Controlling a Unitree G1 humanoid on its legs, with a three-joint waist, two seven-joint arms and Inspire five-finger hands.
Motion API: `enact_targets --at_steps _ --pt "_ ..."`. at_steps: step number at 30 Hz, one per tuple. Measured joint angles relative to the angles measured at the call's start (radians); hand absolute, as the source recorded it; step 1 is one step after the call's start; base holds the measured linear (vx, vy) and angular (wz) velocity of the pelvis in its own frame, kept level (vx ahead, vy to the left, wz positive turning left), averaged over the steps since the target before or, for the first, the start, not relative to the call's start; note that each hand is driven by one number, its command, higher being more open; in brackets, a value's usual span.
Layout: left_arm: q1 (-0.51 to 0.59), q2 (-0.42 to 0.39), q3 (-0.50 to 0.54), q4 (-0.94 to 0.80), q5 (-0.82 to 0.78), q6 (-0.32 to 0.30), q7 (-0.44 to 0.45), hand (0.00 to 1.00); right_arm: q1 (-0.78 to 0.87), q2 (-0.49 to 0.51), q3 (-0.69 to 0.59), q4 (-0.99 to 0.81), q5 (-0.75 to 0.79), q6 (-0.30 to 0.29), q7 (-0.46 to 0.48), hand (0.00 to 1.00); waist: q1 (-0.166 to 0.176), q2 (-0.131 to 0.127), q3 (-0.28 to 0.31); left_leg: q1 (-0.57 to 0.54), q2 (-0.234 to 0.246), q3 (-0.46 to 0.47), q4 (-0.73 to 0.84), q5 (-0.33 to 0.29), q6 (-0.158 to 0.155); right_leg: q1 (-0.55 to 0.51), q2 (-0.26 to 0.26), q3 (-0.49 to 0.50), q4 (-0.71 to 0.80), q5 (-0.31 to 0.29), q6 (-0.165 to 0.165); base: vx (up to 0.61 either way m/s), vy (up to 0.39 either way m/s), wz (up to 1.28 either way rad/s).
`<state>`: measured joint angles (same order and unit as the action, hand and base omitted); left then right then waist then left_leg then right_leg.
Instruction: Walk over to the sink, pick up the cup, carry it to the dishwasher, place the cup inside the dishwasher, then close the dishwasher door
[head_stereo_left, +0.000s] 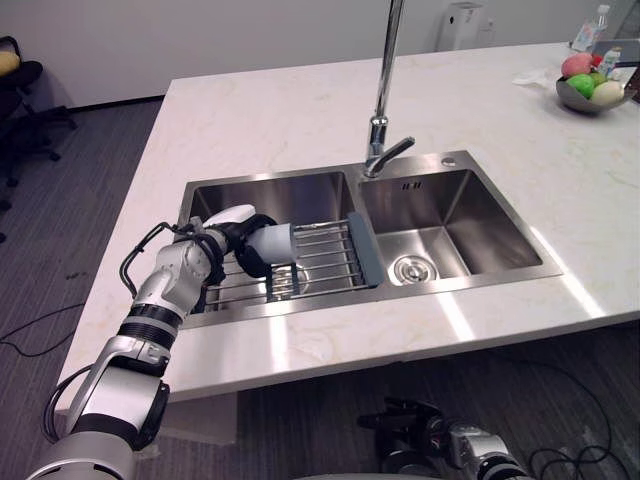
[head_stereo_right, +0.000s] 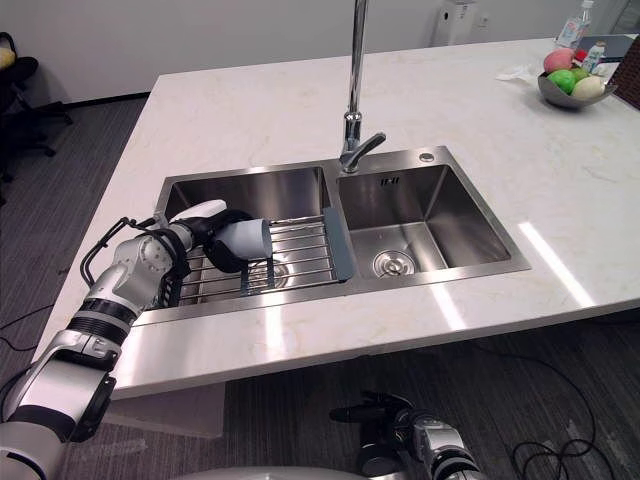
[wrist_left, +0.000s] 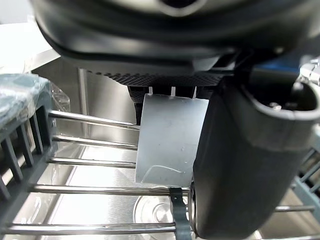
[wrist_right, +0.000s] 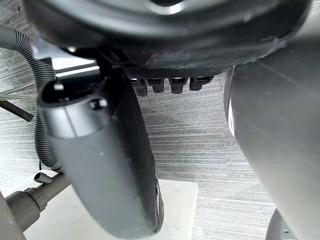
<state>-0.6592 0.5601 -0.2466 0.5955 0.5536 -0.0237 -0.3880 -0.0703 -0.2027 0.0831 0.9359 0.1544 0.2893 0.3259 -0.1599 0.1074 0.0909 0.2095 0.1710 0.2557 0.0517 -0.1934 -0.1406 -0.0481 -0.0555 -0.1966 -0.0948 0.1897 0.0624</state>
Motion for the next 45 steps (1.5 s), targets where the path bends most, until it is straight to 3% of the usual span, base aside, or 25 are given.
enact_targets --at_steps 5,7,10,12,13,15,18,20,25,31,34,39,45 --pt "0.077 0.004 0.060 -0.018 -0.343 -0.013 0.087 0.00 0.000 0.001 -0.009 0.019 0.005 -0.020 -0.003 1.00 0.009 0.000 0.000 -0.009 0.002 -0.011 0.000 0.000 0.001 0.000 -0.001 -0.015 0.000 -0.001 -0.001 -0.03 -0.022 0.08" --pt "0.106 -0.014 0.098 -0.035 -0.413 -0.016 0.109 0.00 0.001 0.002 -0.015 0.019 0.010 -0.022 -0.006 1.00 0.010 0.000 0.000 -0.012 0.000 -0.014 0.000 0.001 0.001 0.000 -0.003 -0.019 0.000 -0.001 -0.001 -0.02 -0.011 0.05" --pt "0.178 -0.077 0.184 -0.058 -0.545 -0.050 0.162 0.00 0.002 0.007 -0.040 0.029 0.023 -0.025 -0.019 1.00 0.011 0.000 0.000 -0.016 -0.007 -0.016 0.006 0.002 0.003 0.000 -0.005 -0.022 0.000 -0.001 -0.001 0.00 0.000 0.00" --pt "0.211 -0.107 0.207 -0.073 -0.601 -0.052 0.185 0.00 0.002 0.006 -0.040 0.031 0.030 -0.027 -0.021 1.00 0.012 0.000 0.000 -0.017 -0.013 -0.016 0.012 0.003 0.004 0.001 -0.010 -0.023 0.000 -0.001 -0.001 0.00 0.000 0.00" --pt "0.248 -0.158 0.249 -0.079 -0.726 -0.053 0.214 0.00 0.006 0.007 -0.061 0.041 0.042 -0.032 -0.022 1.00 0.013 -0.001 0.000 -0.012 -0.020 -0.022 0.028 0.006 0.009 0.017 -0.017 -0.025 0.001 -0.001 -0.001 0.00 0.000 0.00" --pt "0.278 -0.183 0.260 -0.079 -0.813 -0.040 0.216 0.00 0.012 0.006 -0.078 0.047 0.042 -0.032 -0.021 1.00 0.026 -0.002 0.000 -0.008 -0.021 -0.025 0.039 0.007 0.011 0.029 -0.020 -0.025 0.000 -0.001 -0.001 -0.03 -0.005 0.05" --pt "0.299 -0.201 0.260 -0.082 -0.851 -0.030 0.203 0.00 0.010 0.005 -0.079 0.060 0.041 -0.032 -0.021 1.00 0.040 -0.006 0.001 -0.009 -0.021 -0.029 0.039 0.007 0.011 0.029 -0.021 -0.024 0.000 -0.001 -0.001 -0.06 -0.024 0.04" --pt "0.316 -0.221 0.271 -0.077 -0.893 -0.002 0.204 0.00 0.009 0.006 -0.081 0.063 0.041 -0.037 -0.018 1.00 0.041 -0.008 0.002 -0.009 -0.022 -0.030 0.035 0.007 0.011 0.029 -0.022 -0.025 0.000 -0.002 -0.001 -0.11 -0.042 0.03" --pt "0.329 -0.239 0.303 -0.073 -0.951 -0.001 0.231 0.00 0.010 0.012 -0.088 0.062 0.041 -0.044 -0.015 1.00 0.037 -0.015 0.003 -0.006 -0.014 -0.039 0.015 0.009 0.015 0.025 -0.015 -0.033 0.000 -0.004 0.001 -0.12 -0.055 0.05" --pt "0.330 -0.312 0.377 -0.081 -1.112 -0.061 0.281 0.00 0.036 0.020 -0.100 0.044 0.041 -0.069 -0.012 1.00 0.046 -0.026 0.005 -0.006 -0.008 -0.040 -0.006 0.012 0.021 0.017 -0.011 -0.043 0.000 -0.005 -0.001 -0.08 -0.037 0.00" --pt "0.350 -0.356 0.387 -0.120 -1.120 -0.112 0.337 0.00 0.044 0.025 -0.103 0.033 0.041 -0.076 -0.014 1.00 0.049 -0.027 0.005 -0.006 0.003 -0.040 -0.006 0.012 0.017 0.016 -0.004 -0.047 0.000 -0.004 -0.001 0.01 -0.004 0.00" --pt "0.447 -0.390 0.412 -0.367 -0.981 -0.192 0.448 0.00 0.050 0.030 -0.118 0.033 0.044 -0.076 -0.018 1.00 0.059 -0.028 0.006 -0.012 0.016 -0.054 -0.011 0.016 0.012 0.013 0.008 -0.060 0.001 -0.004 -0.015 0.06 0.000 0.07" --pt "0.515 -0.365 0.473 -0.648 -0.687 -0.354 0.590 0.00 0.080 0.020 -0.123 0.040 0.039 -0.109 -0.023 1.00 0.104 -0.039 -0.001 -0.020 -0.031 -0.082 -0.007 0.047 0.032 0.031 -0.037 -0.077 0.001 -0.001 -0.010 -0.01 0.037 0.17"
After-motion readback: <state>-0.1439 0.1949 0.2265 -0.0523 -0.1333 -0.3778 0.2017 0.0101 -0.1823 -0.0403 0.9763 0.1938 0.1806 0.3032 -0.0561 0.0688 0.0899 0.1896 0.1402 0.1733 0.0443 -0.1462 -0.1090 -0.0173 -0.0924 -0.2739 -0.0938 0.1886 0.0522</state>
